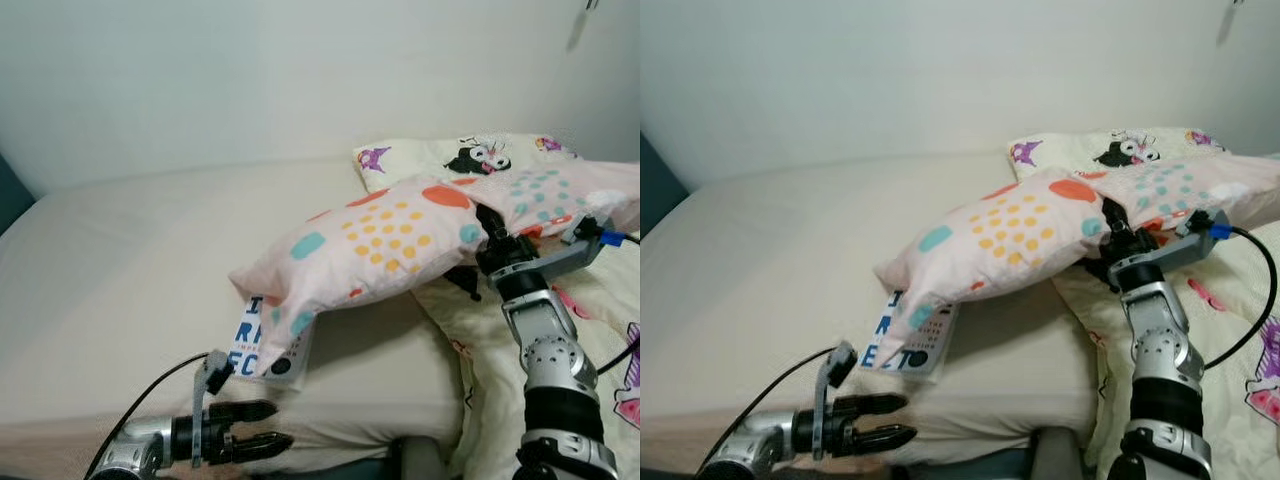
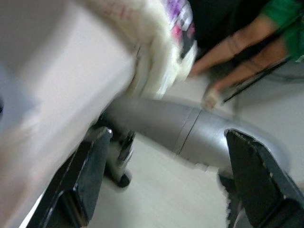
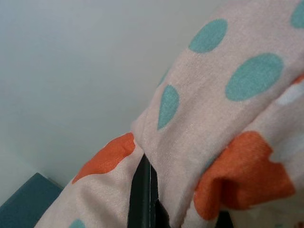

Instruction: Clean up the room

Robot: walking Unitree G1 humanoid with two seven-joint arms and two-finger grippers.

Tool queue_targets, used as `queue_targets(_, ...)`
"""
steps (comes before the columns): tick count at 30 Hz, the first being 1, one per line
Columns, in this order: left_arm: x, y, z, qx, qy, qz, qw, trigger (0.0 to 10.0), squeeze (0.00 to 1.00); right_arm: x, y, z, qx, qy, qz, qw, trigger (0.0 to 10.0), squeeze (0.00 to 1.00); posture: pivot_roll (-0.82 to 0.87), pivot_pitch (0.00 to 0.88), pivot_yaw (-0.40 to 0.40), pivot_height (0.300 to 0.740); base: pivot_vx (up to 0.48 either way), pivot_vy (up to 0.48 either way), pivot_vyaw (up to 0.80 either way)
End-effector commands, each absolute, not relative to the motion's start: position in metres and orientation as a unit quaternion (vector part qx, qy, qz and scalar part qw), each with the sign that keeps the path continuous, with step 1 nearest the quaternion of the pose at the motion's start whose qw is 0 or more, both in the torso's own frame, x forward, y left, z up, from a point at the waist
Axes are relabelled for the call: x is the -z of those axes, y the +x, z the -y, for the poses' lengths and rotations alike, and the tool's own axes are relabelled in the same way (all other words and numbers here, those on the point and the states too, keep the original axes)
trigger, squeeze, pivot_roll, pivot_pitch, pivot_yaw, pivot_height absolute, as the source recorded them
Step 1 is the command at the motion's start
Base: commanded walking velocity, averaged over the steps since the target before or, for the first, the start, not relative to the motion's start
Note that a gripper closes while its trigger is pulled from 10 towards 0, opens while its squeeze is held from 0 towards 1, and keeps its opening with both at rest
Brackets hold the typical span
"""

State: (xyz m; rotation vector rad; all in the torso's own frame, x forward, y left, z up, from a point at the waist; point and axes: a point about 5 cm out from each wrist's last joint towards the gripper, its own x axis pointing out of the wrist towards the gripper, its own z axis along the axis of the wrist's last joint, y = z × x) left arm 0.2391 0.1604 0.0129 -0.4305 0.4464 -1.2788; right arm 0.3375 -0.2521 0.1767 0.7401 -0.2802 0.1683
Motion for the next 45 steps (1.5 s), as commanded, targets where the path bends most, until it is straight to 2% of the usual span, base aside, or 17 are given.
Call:
queue_targets(1, -0.016, 0.241, -0.162, 0.578, -0.224, -0.182, 0.763, 10.0, 0.00, -0.196, 0.339, 0.255, -0.092, 0.350, 0.178, 0.915, 0.0, 0.00, -0.14, 0.000, 0.101, 0.634, 0.000, 0.000, 0.00)
queue_targets(2, -0.016, 0.248, -0.162, 0.545, -0.226, -0.175, 0.788, 10.0, 0.00, -0.196, 0.339, 0.255, -0.091, 0.349, 0.179, 0.915, 0.0, 0.00, -0.14, 0.000, 0.099, 0.644, 0.000, 0.000, 0.00)
queue_targets(3, -0.016, 0.248, -0.162, 0.545, -0.226, -0.175, 0.788, 10.0, 0.00, -0.196, 0.339, 0.255, -0.091, 0.349, 0.179, 0.915, 0.0, 0.00, -0.14, 0.000, 0.099, 0.644, 0.000, 0.000, 0.00)
queue_targets(5, -0.012, 0.259, -0.163, 0.469, -0.224, -0.169, 0.837, 10.0, 0.00, -0.196, 0.340, 0.255, -0.090, 0.348, 0.177, 0.916, 0.0, 0.00, -0.14, 0.000, 0.098, 0.654, 0.000, 0.000, 0.00)
queue_targets(6, -0.012, 0.259, -0.163, 0.469, -0.224, -0.169, 0.837, 10.0, 0.00, -0.196, 0.340, 0.255, -0.090, 0.348, 0.177, 0.916, 0.0, 0.00, -0.14, 0.000, 0.098, 0.654, 0.000, 0.000, 0.00)
queue_targets(7, -0.010, 0.264, -0.165, 0.421, -0.223, -0.168, 0.863, 10.0, 0.00, -0.196, 0.341, 0.254, -0.090, 0.347, 0.176, 0.917, 0.0, 0.00, -0.14, 0.000, 0.095, 0.659, 0.000, 0.000, 0.00)
queue_targets(10, -0.006, 0.271, -0.175, 0.312, -0.242, -0.170, 0.903, 10.0, 0.00, -0.195, 0.342, 0.254, -0.089, 0.344, 0.173, 0.919, 0.0, 0.00, -0.14, 0.000, 0.091, 0.674, 0.000, 0.000, 0.00)
queue_targets(19, 0.007, 0.264, -0.180, 0.247, -0.274, -0.200, 0.908, 10.0, 0.00, -0.192, 0.346, 0.254, -0.077, 0.335, 0.164, 0.925, 0.0, 0.00, -0.13, 0.000, 0.083, 0.704, 0.000, 0.000, 0.00)
queue_targets(20, 0.013, 0.260, -0.182, 0.220, -0.277, -0.216, 0.910, 10.0, 0.00, -0.190, 0.347, 0.256, -0.057, 0.322, 0.158, 0.932, 4.6, 0.00, -0.13, 0.000, 0.081, 0.714, 0.000, 0.000, 0.00)
queue_targets(23, 0.017, 0.258, -0.183, 0.199, -0.276, -0.226, 0.913, 10.0, 0.00, -0.188, 0.348, 0.258, -0.043, 0.315, 0.154, 0.936, 4.6, 0.00, -0.13, 0.000, 0.081, 0.724, 0.000, 0.000, 0.00)
queue_targets(24, 0.020, 0.256, -0.186, 0.178, -0.275, -0.235, 0.915, 10.0, 0.00, -0.186, 0.349, 0.261, -0.022, 0.305, 0.148, 0.940, 10.0, 0.00, -0.13, 0.000, 0.081, 0.724, 0.000, 0.000, 0.00)
queue_targets(28, 0.032, 0.246, -0.199, 0.102, -0.266, -0.266, 0.921, 10.0, 0.00, -0.174, 0.351, 0.270, 0.033, 0.265, 0.116, 0.957, 10.0, 0.00, -0.13, 0.000, 0.081, 0.724, 0.000, 0.000, 0.00)
queue_targets(31, 0.047, 0.226, -0.213, 0.031, -0.251, -0.304, 0.918, 10.0, 0.00, -0.156, 0.345, 0.272, 0.031, 0.230, 0.080, 0.969, 10.0, 0.00, -0.14, 0.000, 0.080, 0.724, 0.000, 0.000, 0.53)
queue_targets(35, 0.054, 0.215, -0.217, 0.007, -0.248, -0.324, 0.913, 10.0, 0.00, -0.151, 0.343, 0.273, 0.035, 0.227, 0.076, 0.970, 10.0, 0.00, -0.14, 0.000, 0.080, 0.724, 0.000, 0.000, 0.80)
queue_targets(37, 0.066, 0.196, -0.220, -0.021, -0.236, -0.360, 0.903, 10.0, 0.00, -0.149, 0.341, 0.274, 0.035, 0.236, 0.079, 0.968, 10.0, 0.00, -0.14, 0.000, 0.080, 0.724, 0.000, 0.000, 0.80)
queue_targets(41, 0.075, 0.180, -0.222, -0.046, -0.220, -0.398, 0.889, 10.0, 0.00, -0.149, 0.342, 0.274, 0.036, 0.235, 0.083, 0.968, 10.0, 0.00, -0.14, 0.000, 0.083, 0.724, -0.102, 0.000, 0.80)
queue_targets(45, 0.078, 0.176, -0.222, -0.047, -0.216, -0.406, 0.887, 10.0, 0.00, -0.150, 0.342, 0.274, 0.035, 0.236, 0.086, 0.967, 10.0, 0.00, -0.14, 0.000, 0.083, 0.724, -0.427, 0.000, 0.80)
